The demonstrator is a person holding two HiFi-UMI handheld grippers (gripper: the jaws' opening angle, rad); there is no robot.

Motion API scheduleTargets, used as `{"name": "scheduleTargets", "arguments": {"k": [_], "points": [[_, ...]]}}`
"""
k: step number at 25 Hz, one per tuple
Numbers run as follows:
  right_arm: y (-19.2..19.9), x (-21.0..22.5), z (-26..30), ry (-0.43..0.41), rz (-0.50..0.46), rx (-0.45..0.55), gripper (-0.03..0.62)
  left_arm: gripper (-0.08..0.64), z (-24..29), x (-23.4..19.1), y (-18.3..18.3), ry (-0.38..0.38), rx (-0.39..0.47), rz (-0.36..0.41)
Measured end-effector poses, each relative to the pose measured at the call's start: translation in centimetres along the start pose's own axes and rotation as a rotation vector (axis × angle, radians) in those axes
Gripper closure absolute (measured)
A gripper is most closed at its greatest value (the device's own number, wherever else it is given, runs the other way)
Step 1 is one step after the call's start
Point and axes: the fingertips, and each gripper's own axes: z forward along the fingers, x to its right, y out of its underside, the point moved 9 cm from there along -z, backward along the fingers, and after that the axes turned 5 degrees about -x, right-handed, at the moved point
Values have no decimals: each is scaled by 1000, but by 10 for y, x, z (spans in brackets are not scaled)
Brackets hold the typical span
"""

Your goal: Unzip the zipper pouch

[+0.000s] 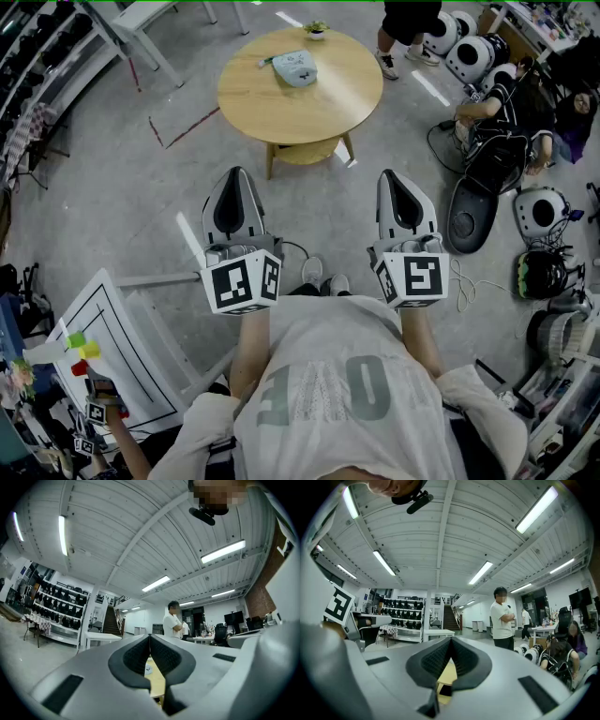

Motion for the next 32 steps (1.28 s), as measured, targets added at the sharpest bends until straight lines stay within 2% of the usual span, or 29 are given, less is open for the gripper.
{"name": "scheduleTargets", "arguments": {"k": [5, 10, 14, 17, 20, 25, 32], "points": [[2, 1, -3, -17, -5, -3, 563, 531, -5, 2, 1, -19, -4, 4], [9, 4, -5, -61, 37, -6, 563, 531, -10, 5, 4, -43, 1, 0], [17, 6, -4, -128, 62, 14, 563, 531, -19, 11, 11, -63, -2, -21], [19, 7, 4, -148, 58, 2, 563, 531, -13, 12, 17, -68, -9, -49], [19, 10, 14, -158, 39, 1, 563, 531, 8, 9, 19, -54, 4, -49], [22, 38, 40, -102, 27, -3, 563, 531, 63, 16, 20, -2, 38, -53], [18, 73, 119, -59, 28, -3, 563, 531, 163, 8, 29, 45, 13, -66]]}}
